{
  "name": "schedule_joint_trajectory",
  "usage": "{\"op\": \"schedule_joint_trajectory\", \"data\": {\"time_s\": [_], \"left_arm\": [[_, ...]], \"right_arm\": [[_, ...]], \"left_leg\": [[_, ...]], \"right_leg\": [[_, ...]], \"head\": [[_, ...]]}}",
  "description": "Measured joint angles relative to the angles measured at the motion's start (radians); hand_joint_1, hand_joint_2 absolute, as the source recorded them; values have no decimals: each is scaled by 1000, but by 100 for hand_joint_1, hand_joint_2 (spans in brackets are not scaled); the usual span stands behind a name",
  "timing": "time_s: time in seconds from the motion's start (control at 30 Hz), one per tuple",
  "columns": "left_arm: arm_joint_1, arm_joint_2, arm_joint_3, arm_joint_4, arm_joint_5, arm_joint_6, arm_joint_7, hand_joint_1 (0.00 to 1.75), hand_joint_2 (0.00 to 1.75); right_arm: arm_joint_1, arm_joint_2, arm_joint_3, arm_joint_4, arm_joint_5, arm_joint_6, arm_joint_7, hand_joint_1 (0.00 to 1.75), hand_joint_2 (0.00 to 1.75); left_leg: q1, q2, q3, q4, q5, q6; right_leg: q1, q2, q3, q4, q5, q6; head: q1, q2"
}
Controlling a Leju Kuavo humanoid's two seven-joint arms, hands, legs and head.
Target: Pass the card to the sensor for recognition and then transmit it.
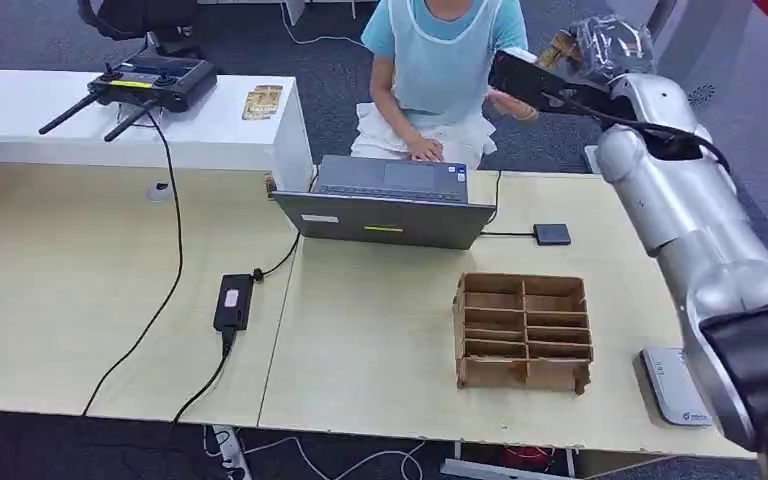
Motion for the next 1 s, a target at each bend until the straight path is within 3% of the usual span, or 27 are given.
{"op": "schedule_joint_trajectory", "data": {"time_s": [0.3,1.0], "left_arm": [[-2,0,-18,0,0,-2,0,0,0],[-2,2,-27,0,15,-4,-6,0,0]], "right_arm": [[-4,83,36,47,66,20,13,175,175],[-9,112,48,78,101,33,13,175,175]], "left_leg": [[0,0,0,0,0,-1],[0,0,0,0,0,-1]], "right_leg": [[0,0,0,0,0,0],[0,0,0,0,0,0]], "head": [[0,0],[0,0]]}}
